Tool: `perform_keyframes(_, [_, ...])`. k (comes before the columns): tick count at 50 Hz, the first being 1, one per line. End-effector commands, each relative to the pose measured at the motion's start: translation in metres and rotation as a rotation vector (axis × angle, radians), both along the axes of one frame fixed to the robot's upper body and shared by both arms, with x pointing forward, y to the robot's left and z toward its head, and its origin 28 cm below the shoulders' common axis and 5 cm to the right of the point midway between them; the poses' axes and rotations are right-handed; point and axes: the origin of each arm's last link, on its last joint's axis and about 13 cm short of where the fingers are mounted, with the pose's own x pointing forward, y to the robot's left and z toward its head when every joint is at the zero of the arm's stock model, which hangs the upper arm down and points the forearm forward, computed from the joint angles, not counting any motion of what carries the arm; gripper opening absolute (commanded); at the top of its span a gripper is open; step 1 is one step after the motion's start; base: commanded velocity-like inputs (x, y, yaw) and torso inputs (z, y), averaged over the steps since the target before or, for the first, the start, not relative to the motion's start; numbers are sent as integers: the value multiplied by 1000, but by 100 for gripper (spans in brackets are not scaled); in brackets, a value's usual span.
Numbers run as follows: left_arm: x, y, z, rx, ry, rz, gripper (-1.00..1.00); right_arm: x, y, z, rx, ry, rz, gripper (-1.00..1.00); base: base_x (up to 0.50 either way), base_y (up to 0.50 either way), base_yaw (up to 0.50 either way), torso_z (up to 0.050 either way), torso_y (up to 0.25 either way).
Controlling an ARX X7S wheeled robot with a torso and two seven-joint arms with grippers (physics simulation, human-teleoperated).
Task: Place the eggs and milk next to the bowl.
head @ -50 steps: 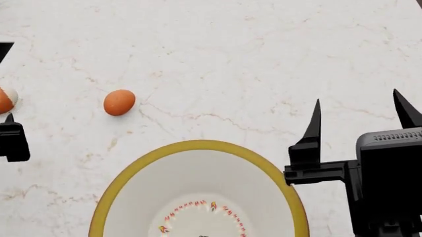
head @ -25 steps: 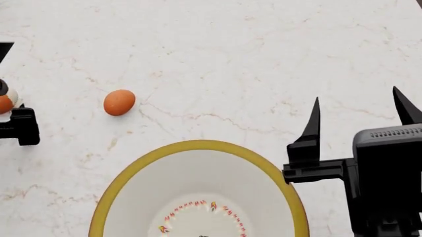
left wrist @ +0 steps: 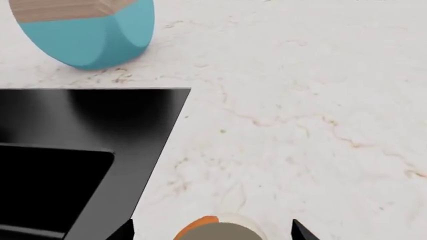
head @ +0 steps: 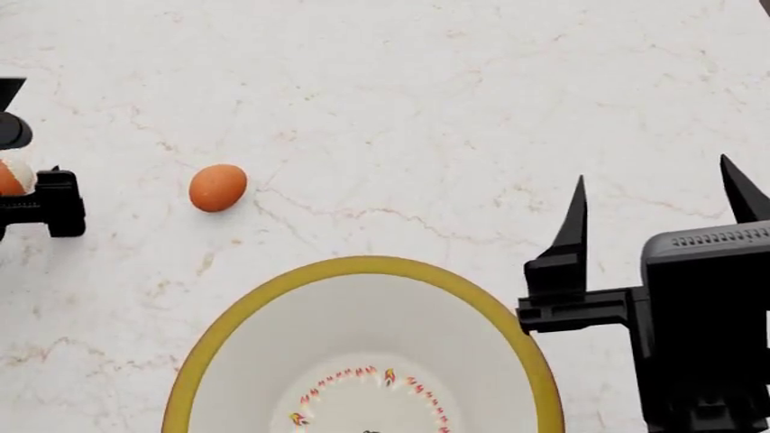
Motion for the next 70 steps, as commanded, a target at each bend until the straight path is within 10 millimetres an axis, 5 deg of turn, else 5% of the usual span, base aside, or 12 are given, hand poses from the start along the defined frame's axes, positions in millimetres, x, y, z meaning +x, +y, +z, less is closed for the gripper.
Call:
perform_keyframes(1, [2,-3,-12,14,27,15,100,-1,-3,2,6,-8,-7,100,0,0,0,0,0])
perform_keyframes(2, [2,-3,-12,16,19,18,-100,-1,-3,1,7,-8,-8,100,0,0,0,0,0])
perform_keyframes(20, [-9,2,-4,19,-40,-1,-100,-2,-3,3,7,-9,-7,100,1,0,0,0,-1])
perform_keyframes(36, [-53,15,22,87,-81,-172,-100,0,-2,4,13,-16,5,100,0,0,0,0,0])
perform_keyframes(53, [-101,19,28,125,-32,-537,-100,0,-2,4,18,-25,16,100,0,0,0,0,0])
perform_keyframes(70, [-131,23,28,141,-22,-720,-100,-1,-3,2,25,-28,18,100,0,0,0,0,0])
